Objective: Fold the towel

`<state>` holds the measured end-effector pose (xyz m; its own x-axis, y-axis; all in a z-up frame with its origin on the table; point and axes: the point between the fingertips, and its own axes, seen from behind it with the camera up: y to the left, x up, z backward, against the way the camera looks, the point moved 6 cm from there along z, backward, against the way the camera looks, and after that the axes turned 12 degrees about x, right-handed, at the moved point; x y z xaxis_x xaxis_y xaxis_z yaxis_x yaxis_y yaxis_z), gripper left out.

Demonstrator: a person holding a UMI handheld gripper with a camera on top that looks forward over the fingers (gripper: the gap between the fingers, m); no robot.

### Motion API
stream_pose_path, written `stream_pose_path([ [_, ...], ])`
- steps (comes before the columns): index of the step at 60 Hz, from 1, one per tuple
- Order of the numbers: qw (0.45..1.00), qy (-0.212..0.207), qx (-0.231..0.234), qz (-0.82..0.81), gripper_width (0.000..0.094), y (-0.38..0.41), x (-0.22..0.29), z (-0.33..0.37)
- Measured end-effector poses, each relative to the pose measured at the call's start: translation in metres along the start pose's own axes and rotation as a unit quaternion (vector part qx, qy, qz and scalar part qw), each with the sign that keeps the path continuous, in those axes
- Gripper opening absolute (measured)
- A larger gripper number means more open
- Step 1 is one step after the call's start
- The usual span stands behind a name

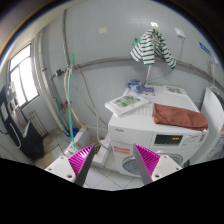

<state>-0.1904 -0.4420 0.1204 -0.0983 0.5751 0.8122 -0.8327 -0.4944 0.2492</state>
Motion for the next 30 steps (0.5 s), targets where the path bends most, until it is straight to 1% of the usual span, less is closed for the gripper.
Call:
stream_pose_path([
  [3, 1.000, -0.002, -0.007, -0.004, 0.0799, -0.005, 0.002, -0.002],
  [15, 0.998, -0.014, -0.065, -0.010, 0.0797, -0.049, 0.022, -0.019],
  [23, 0.995, -0.021, -0.102, 0.003, 0.0792, -0.110, 0.044, -0.054],
  [30, 0.990, -0.023, -0.130, 0.038, 0.0793, -0.176, 0.071, -0.098],
])
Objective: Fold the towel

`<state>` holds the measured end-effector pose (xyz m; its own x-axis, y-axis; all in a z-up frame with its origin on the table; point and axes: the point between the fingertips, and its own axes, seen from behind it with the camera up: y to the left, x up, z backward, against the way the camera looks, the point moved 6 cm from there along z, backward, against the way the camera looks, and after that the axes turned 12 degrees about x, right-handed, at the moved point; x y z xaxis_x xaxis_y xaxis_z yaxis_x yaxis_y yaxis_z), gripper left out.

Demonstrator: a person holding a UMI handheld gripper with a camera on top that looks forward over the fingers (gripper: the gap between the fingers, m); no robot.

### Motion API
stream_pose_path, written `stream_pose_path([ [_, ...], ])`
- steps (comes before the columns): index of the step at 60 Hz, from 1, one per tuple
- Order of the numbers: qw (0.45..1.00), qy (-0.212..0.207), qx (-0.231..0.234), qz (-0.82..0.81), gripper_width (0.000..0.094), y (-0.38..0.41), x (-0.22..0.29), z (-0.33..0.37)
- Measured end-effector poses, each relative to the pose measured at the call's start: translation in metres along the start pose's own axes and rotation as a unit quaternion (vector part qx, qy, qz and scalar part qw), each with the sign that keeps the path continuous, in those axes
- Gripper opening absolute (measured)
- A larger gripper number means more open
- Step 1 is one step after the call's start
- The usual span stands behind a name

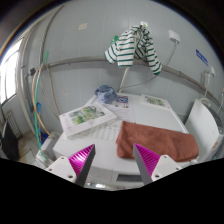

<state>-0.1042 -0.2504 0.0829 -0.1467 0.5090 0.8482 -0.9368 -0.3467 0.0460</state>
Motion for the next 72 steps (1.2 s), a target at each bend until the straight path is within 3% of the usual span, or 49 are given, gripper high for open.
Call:
stream_pose_path([
  [8, 1.000, 0.022, -0.006, 0.012, 0.0765, -0.042, 0.003, -0.068],
  [12, 0.999, 0.044, 0.014, 0.022, 0.0668, -0.050, -0.003, -0.088],
  [14, 0.997, 0.064, 0.017, 0.026, 0.0525, -0.055, -0.010, -0.094],
  [16, 0.998, 0.044, 0.031, 0.016, 0.0383, -0.056, -0.004, -0.095],
  [20, 0.999, 0.035, 0.008, 0.032, 0.0082, -0.069, -0.005, -0.092],
  [23, 0.998, 0.026, 0.009, 0.064, 0.0048, -0.068, -0.007, -0.093],
  [29, 0.997, 0.029, 0.012, 0.064, 0.0024, -0.069, -0.008, -0.096],
  [38, 0.998, 0.022, 0.056, 0.012, 0.0009, -0.081, 0.012, -0.078],
  [45, 0.999, -0.031, 0.008, 0.034, 0.0010, -0.135, 0.052, -0.027],
  [51, 0.999, -0.039, -0.034, 0.010, 0.0016, -0.195, 0.056, 0.009],
  [69, 0.982, 0.055, -0.137, -0.116, 0.0033, -0.328, -0.045, 0.031],
  [72, 0.983, 0.047, -0.139, -0.110, 0.0035, -0.333, -0.050, 0.027],
])
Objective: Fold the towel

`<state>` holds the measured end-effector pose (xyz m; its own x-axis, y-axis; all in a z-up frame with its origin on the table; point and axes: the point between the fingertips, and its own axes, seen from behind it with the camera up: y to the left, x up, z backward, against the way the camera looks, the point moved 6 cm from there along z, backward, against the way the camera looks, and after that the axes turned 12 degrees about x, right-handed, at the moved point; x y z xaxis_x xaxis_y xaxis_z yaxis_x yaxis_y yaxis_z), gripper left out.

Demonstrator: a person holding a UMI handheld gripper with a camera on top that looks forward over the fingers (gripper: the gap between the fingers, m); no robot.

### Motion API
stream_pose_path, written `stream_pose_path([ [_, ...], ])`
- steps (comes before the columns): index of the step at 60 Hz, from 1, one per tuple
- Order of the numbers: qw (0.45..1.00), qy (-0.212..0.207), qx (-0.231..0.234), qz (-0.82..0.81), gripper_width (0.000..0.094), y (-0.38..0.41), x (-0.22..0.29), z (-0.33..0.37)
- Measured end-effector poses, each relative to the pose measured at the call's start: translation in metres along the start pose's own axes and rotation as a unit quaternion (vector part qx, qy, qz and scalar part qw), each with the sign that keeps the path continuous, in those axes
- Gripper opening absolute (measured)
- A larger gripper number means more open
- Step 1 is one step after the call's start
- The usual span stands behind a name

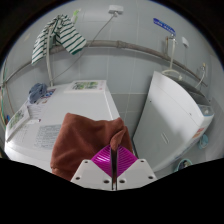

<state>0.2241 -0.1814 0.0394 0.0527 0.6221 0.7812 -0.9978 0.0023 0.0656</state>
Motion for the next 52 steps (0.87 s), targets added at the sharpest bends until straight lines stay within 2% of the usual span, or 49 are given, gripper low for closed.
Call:
stream_pose_path([
  [9, 0.999, -0.002, -0.034, 0.022, 0.0039, 0.002, -0.001, 0.002],
  [11, 0.999, 0.002, -0.042, 0.027, 0.0072, 0.003, -0.001, 0.003],
  [12, 0.999, 0.005, -0.045, 0.027, 0.0112, 0.004, -0.001, 0.004],
  [14, 0.999, 0.002, -0.047, 0.024, 0.0271, 0.007, 0.001, 0.011],
  [15, 0.999, -0.004, -0.049, 0.020, 0.0311, 0.008, 0.003, 0.016],
  [21, 0.997, -0.046, -0.051, -0.022, 0.0828, 0.021, 0.006, 0.057],
  [22, 0.997, -0.051, -0.048, -0.026, 0.0866, 0.025, 0.005, 0.064],
  [25, 0.996, -0.063, -0.048, -0.034, 0.0821, 0.034, -0.001, 0.088],
  [30, 0.995, -0.069, -0.061, -0.033, 0.0831, 0.052, -0.019, 0.129],
  [43, 0.998, -0.056, -0.026, -0.032, 0.0844, 0.112, -0.071, 0.214],
  [52, 0.997, -0.057, -0.003, -0.042, 0.0842, 0.131, -0.090, 0.241],
])
